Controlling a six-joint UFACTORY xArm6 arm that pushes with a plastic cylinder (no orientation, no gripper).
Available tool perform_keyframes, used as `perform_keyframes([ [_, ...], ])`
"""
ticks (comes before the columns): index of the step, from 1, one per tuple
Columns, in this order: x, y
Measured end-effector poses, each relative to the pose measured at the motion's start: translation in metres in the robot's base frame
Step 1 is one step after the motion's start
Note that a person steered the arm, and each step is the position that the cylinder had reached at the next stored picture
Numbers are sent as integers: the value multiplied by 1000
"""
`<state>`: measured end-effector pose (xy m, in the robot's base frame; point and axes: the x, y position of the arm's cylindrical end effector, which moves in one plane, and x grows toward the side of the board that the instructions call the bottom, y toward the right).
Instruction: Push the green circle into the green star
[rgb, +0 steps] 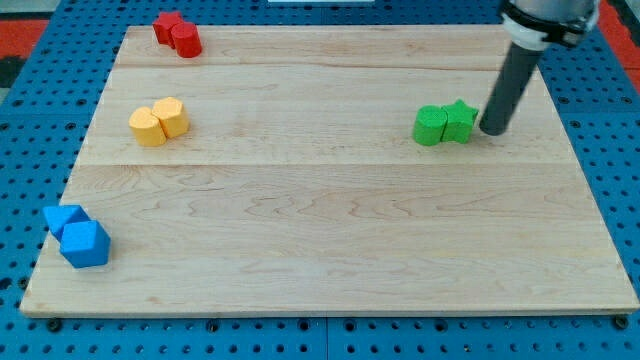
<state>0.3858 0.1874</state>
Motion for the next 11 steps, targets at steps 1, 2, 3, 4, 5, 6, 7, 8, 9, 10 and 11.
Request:
perform_keyframes([
  [1,-26,-74],
  [2,-47,-133],
  [3,-61,-163],
  [4,-24,-126],
  [5,42,-124],
  [6,70,-144],
  [7,72,-84],
  [8,85,-56],
  [9,122,-56],
  [10,141,-73],
  [11,116,-89],
])
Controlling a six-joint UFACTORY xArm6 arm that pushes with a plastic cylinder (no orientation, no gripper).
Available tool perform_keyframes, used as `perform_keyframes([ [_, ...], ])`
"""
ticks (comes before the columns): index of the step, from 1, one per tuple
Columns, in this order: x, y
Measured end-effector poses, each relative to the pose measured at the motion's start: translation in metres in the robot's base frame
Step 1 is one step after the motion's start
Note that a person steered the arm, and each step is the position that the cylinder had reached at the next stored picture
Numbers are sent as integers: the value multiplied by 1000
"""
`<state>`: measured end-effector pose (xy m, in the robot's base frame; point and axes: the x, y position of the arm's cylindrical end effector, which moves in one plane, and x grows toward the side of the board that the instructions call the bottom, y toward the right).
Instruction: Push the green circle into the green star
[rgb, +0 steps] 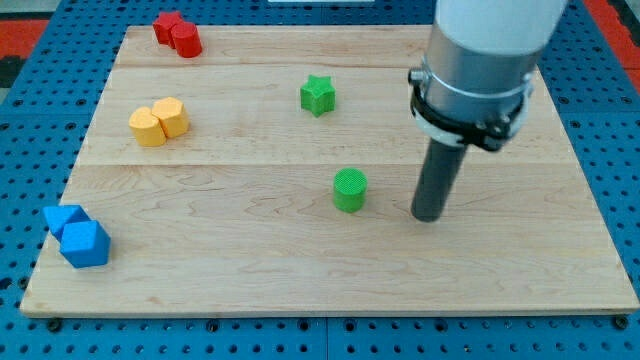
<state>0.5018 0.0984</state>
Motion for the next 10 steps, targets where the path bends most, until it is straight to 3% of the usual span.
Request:
perform_keyframes([
  [1,-18,-37],
  [2,11,-39],
  [3,-8,-95],
  [4,-56,-105],
  [6,-109,-107],
  [7,-95,-110],
  [8,-98,-150],
  [10,-142,-120],
])
